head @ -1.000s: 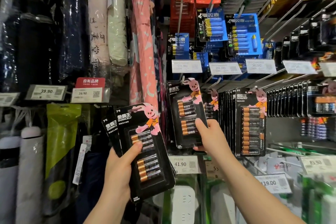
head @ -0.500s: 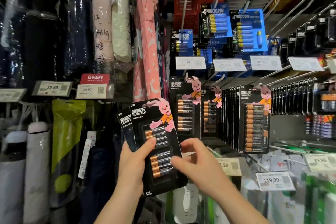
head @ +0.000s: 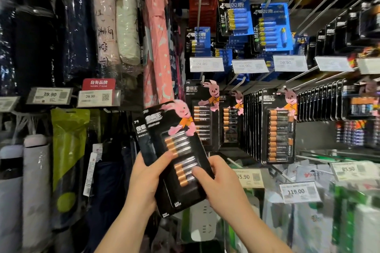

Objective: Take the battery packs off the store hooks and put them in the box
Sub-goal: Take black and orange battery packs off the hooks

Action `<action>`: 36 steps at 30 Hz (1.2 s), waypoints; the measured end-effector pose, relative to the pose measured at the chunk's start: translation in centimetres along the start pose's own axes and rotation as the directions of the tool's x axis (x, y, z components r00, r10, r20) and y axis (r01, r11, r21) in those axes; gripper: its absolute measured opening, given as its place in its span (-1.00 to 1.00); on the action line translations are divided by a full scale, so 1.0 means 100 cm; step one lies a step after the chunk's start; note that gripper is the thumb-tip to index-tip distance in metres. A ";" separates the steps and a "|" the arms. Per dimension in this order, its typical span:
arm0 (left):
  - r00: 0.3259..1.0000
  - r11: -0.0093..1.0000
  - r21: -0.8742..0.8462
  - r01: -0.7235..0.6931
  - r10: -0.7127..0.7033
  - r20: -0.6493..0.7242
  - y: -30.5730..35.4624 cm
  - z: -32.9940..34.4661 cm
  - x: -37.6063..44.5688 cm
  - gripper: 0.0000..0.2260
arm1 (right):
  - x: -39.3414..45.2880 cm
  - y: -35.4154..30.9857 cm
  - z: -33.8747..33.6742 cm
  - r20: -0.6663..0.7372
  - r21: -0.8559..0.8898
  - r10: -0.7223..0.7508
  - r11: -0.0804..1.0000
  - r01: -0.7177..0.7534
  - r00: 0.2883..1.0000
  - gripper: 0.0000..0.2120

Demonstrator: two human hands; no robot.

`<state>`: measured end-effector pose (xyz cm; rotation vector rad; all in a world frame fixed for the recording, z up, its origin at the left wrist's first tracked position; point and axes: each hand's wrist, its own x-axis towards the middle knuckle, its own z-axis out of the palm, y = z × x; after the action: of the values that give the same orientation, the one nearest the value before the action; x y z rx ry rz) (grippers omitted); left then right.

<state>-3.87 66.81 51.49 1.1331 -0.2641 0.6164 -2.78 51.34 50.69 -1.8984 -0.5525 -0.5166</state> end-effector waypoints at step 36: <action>0.991 0.995 0.094 -0.027 0.039 -0.130 0.009 -0.020 0.001 -0.78 | 0.079 -0.003 -0.042 -0.097 0.242 0.189 0.957 -0.160 0.977 -0.70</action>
<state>-4.53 68.91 51.42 1.1727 -0.1427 0.7361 2.99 48.69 57.02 -1.6611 -0.3460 -0.4267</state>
